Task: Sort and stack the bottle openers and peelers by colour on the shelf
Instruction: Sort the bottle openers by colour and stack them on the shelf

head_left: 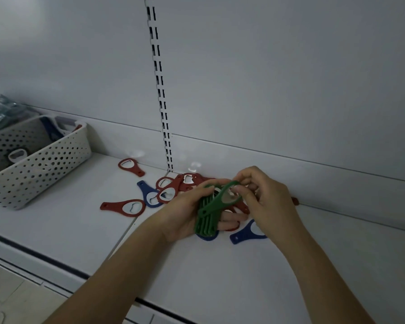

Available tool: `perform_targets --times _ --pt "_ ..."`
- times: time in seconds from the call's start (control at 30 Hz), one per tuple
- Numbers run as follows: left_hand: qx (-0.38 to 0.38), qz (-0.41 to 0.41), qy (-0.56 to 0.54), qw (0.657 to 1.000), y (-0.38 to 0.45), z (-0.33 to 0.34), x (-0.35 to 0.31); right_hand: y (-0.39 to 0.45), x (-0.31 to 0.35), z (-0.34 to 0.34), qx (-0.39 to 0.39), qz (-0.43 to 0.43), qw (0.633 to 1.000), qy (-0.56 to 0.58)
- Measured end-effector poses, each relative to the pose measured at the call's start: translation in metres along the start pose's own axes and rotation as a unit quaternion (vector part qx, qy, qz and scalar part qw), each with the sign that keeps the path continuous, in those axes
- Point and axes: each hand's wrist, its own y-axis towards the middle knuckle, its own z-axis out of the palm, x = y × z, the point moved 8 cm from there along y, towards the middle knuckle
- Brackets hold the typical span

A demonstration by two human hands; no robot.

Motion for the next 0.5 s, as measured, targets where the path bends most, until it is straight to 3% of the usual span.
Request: perform_targets --times 0.1,0.37,0.5 --pt "0.022 -0.002 -0.003 1.000 0.000 0.004 0.001 0.000 0.003 0.008 -0.025 -0.042 0.997 -0.066" --pt "-0.048 0.058 0.054 0.996 0.002 -0.007 -0.006 -0.003 -0.001 0.003 -0.103 -0.020 0.990 -0.099" --pt "-0.073 0.093 -0.018 0.993 0.003 -0.014 -0.014 -0.008 -0.004 0.008 -0.103 0.019 0.992 -0.074"
